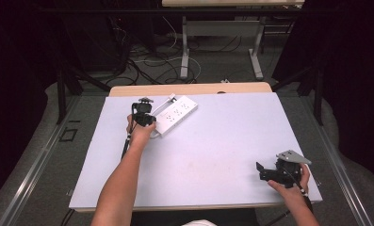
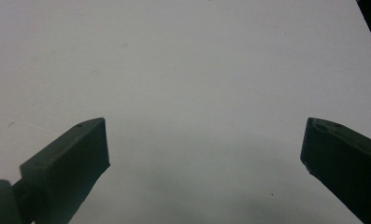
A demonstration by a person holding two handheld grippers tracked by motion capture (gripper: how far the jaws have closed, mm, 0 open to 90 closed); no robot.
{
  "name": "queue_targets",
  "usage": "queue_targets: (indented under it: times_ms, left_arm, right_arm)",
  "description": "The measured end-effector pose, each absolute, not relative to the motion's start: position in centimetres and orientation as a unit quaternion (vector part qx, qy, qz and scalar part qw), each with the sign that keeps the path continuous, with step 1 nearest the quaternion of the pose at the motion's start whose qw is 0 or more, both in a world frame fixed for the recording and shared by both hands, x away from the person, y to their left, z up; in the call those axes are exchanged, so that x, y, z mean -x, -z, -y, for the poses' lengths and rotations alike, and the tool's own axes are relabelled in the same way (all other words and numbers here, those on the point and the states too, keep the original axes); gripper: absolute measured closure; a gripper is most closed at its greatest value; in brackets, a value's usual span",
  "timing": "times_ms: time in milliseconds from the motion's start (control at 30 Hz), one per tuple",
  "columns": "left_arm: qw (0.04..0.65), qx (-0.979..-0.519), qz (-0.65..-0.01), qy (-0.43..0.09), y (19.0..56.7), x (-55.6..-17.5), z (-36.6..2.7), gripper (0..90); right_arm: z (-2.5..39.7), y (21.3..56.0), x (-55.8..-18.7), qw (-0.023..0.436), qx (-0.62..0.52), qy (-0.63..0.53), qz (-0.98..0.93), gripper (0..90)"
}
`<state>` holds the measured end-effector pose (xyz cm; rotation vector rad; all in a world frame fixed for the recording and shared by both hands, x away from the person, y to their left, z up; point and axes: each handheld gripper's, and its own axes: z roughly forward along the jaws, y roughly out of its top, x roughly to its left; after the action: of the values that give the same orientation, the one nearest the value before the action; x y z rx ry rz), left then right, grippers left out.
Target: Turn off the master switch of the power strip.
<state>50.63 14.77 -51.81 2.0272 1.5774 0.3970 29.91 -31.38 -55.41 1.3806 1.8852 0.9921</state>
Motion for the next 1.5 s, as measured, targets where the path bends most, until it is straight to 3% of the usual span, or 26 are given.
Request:
queue_targets:
  times_ms: [933, 1500]
  left_arm:
    - [0.221, -0.769, -0.572, -0.179, 52.0, -50.6, -13.5, 90.0]
    - [0.285, -0.739, -0.592, -0.149, 50.7, -50.1, -15.5, 90.0]
  right_arm:
    - [31.3, 55.3, -29.9, 0.298, -0.518, -0.375, -0.708, 0.6]
    - [31.2, 55.3, -30.0, 0.3, -0.52, -0.378, -0.704, 0.6]
